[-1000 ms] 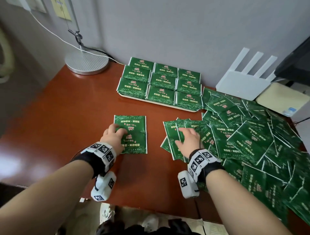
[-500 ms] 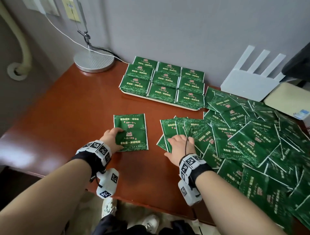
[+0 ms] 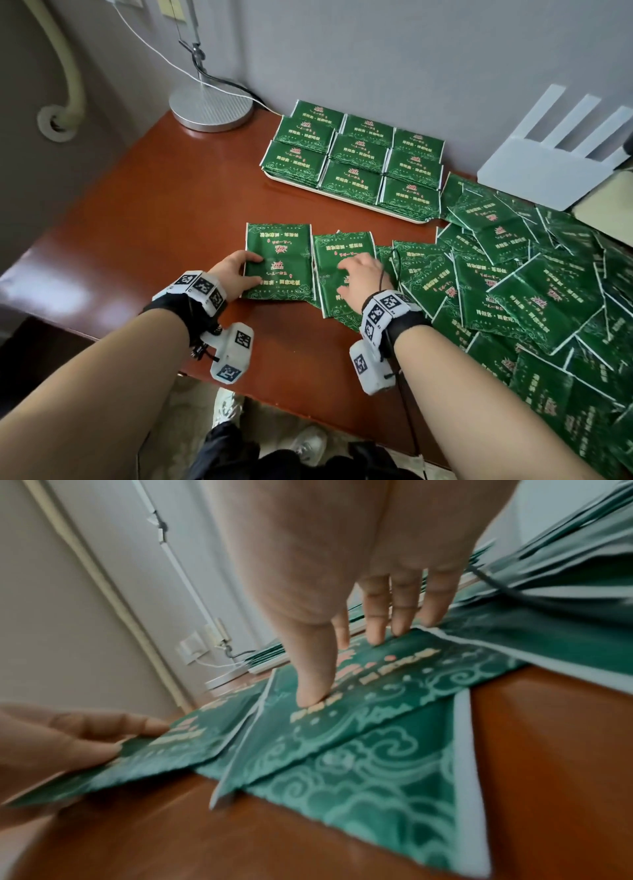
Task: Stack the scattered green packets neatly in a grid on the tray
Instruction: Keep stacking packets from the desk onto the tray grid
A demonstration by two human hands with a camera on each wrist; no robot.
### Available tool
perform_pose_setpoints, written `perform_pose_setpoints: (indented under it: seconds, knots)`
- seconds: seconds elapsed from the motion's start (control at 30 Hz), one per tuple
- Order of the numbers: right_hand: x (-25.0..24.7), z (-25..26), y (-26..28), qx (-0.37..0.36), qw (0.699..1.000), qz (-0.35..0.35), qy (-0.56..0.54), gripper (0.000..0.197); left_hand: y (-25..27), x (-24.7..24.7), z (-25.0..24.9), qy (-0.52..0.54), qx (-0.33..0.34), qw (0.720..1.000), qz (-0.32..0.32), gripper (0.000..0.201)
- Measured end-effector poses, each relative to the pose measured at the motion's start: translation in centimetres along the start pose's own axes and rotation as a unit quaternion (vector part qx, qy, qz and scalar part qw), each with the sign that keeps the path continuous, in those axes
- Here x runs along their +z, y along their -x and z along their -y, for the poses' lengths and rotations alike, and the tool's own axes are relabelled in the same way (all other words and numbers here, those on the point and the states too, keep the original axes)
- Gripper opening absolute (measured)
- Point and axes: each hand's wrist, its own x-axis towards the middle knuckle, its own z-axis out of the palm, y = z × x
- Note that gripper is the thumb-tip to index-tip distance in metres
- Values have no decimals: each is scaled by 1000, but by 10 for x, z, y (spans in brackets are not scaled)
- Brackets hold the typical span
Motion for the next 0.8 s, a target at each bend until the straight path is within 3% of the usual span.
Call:
perform_pose_setpoints:
  seconds: [0.13,0.2,0.5,0.6,0.7,0.8]
  knots:
    - [-8,-10,-4,127,992,14,5,89,-3,1,2,19,-6,1000,-5,31]
    - [-12,-11,-9,157,987,36,2,99,-4,2,4,22,-6,1000,-14,25]
    - [-15,-15,-20,199,970,-4,-140,83,-8,-5,11,98,-16,995,-11,17]
    - [-22,-22,-14,200,961,-2,-194,80,-10,-9,6,166,-42,985,-5,33]
    - [-29,-33,-8,187,963,27,-193,76,-9,-11,-1,151,-38,988,19,67]
    - [-37,-39,-2,166,961,27,-221,69,-5,-15,-10,105,-24,994,8,73]
